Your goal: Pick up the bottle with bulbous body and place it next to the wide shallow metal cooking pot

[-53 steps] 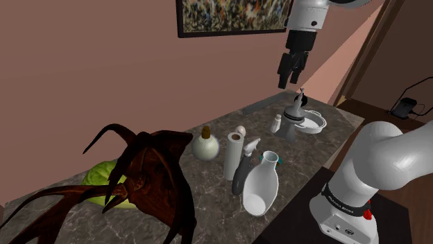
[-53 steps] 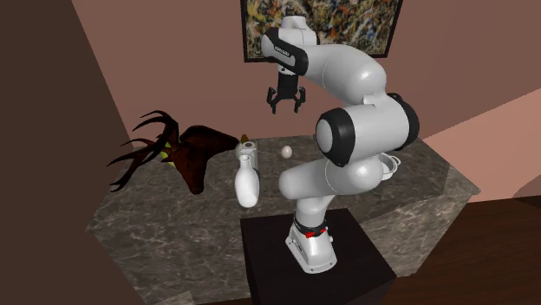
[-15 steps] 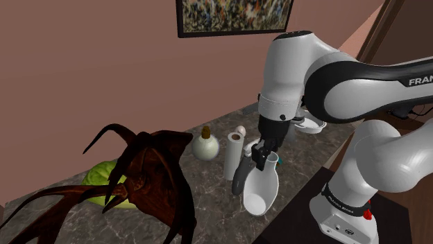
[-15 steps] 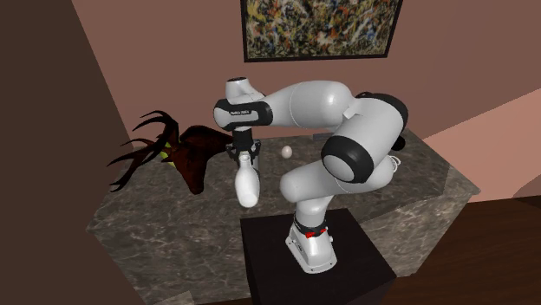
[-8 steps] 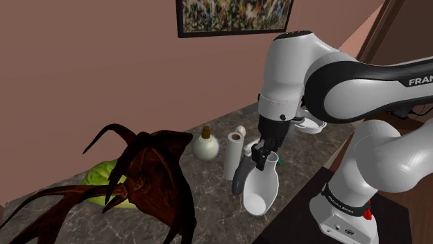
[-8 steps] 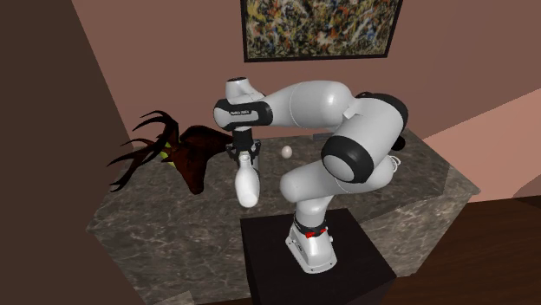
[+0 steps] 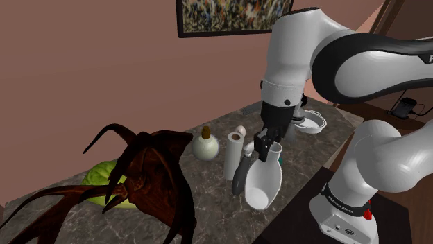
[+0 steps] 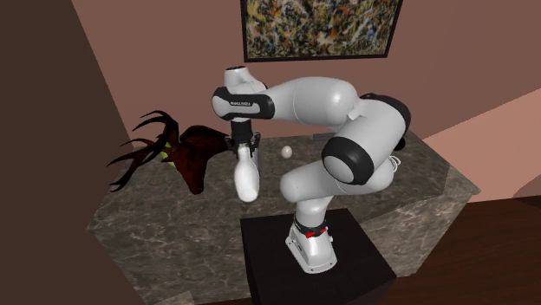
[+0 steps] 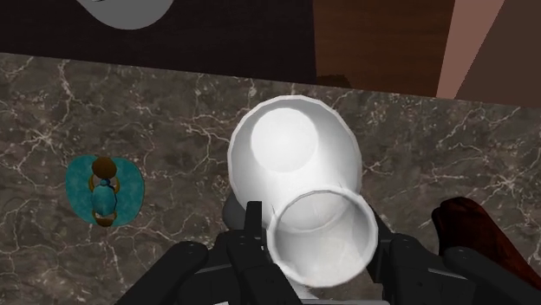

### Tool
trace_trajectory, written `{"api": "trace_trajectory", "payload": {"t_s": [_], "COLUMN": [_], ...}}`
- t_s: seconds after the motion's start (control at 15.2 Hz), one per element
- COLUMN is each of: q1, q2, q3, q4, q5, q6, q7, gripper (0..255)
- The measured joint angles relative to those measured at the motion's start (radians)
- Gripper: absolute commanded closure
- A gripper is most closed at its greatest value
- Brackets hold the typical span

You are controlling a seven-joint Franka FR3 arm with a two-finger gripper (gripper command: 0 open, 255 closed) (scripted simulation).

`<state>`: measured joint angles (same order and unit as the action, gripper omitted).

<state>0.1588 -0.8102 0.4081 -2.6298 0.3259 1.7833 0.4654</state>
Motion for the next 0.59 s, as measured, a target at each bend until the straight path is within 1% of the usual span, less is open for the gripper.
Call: {"api": "trace_trajectory", "payload": {"t_s": [0.59], "q1": [-0.011], "q2": [-0.007], "q3": [-0.033], "q4": [0.113], "q5": [-0.029], "q6": [-0.120], "q7": [0.007], "gripper": [255]}}
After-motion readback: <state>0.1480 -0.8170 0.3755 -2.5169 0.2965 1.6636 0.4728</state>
